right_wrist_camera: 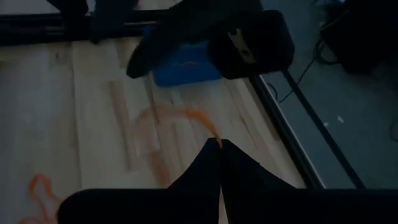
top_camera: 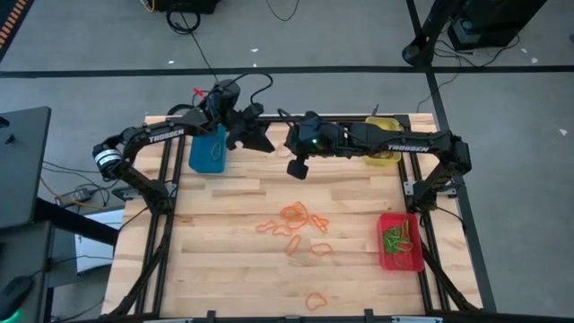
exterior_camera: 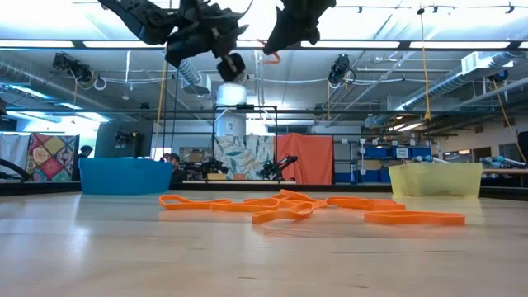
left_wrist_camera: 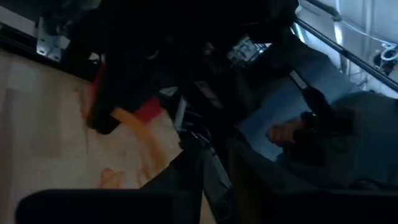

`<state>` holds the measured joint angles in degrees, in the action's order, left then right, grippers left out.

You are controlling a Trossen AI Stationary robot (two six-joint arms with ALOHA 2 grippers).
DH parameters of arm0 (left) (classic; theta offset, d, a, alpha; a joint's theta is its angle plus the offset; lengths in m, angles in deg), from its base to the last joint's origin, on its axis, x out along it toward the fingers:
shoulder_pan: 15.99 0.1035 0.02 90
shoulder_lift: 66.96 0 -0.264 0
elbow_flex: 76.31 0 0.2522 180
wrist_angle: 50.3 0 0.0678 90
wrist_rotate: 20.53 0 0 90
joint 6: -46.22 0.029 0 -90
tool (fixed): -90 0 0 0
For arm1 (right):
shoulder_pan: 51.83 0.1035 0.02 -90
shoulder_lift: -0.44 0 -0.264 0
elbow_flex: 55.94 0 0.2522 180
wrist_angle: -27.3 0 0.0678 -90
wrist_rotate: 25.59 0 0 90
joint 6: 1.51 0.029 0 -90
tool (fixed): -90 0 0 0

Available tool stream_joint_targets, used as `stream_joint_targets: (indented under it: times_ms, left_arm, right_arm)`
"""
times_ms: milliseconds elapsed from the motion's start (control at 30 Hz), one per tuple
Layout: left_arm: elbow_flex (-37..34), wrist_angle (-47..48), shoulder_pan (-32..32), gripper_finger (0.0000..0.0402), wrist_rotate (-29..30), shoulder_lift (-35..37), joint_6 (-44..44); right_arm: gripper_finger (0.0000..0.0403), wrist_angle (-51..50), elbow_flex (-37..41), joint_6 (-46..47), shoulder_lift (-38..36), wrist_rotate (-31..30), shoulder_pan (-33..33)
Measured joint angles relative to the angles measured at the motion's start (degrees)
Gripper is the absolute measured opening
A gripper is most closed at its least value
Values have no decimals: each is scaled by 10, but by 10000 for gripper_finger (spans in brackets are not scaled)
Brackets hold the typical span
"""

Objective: Sort rubber bands into baskets
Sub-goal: Put the orange rubber band into the blue bin

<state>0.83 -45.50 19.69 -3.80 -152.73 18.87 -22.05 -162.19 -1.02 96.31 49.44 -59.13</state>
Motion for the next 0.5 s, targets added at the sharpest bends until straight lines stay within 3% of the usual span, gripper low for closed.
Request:
stream_joint_targets:
  times_ms: [267, 500]
  left_arm:
    - [0, -20, 1, 90, 99, 0, 2]
    - [0, -20, 4, 90, 121, 0, 1]
  right_arm:
    - [9, 35, 0, -27, 0, 16, -7]
    - [9, 43, 0, -62, 0, 47, -12]
